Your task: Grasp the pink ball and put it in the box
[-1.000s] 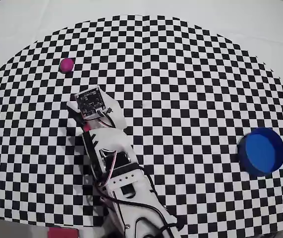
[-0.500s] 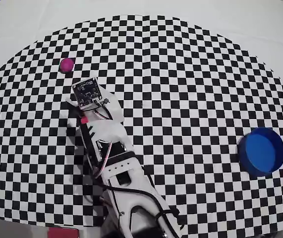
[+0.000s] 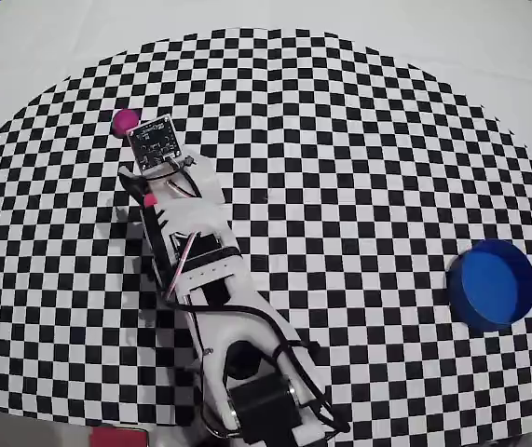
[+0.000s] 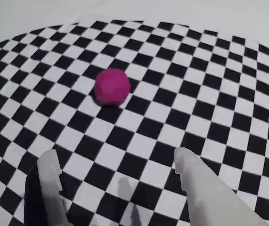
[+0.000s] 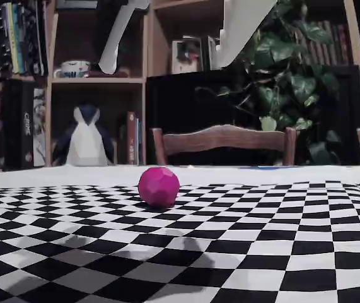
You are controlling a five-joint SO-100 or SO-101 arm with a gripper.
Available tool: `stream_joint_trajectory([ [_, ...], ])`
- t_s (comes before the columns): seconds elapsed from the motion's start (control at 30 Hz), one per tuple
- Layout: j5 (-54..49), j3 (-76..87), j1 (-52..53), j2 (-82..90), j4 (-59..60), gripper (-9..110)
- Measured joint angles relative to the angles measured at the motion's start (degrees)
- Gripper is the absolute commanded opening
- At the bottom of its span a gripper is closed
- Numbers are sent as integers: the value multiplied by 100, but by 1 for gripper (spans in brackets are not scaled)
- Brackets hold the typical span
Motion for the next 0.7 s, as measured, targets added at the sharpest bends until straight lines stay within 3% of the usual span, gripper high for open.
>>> stream_joint_trajectory([
  [0.7, 0, -1485, -9, -2074, -158, 28],
])
